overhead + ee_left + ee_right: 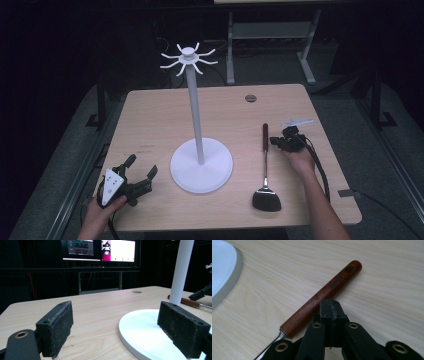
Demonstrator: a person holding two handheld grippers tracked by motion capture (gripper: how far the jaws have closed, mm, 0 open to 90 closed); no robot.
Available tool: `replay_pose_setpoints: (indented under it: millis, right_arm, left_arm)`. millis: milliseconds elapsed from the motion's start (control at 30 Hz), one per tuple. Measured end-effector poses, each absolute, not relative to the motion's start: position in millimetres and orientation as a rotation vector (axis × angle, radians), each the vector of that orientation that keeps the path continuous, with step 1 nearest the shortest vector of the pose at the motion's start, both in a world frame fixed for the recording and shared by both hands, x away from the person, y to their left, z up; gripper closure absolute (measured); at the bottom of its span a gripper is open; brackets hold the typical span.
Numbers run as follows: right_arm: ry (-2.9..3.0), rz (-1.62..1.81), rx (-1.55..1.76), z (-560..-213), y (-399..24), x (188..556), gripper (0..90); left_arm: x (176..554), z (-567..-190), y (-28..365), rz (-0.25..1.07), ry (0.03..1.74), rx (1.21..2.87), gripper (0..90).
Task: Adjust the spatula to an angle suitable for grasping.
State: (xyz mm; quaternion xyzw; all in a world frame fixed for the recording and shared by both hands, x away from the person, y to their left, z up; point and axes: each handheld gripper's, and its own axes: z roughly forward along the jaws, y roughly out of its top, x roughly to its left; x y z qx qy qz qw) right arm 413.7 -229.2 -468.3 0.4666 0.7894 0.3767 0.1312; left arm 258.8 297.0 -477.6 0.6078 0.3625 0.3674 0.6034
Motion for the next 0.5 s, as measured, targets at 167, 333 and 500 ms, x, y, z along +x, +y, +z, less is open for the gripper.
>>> replay_pose_setpoints:
  millis: [167,333,500]
  right_arm:
    - [2.303,1.087,1.352,-471,-223,415,89.7]
    - [2.313,1.091,1.344,-471,-220,414,89.8]
    - [2.325,1.098,1.330,-471,-215,414,89.8]
  left_arm:
    - [259,-478,297,0.848,0.840,1.405,12.7]
    - [259,-478,297,0.848,0.838,1.407,12.7]
    - [259,-478,297,0.848,0.838,1.407,12.7]
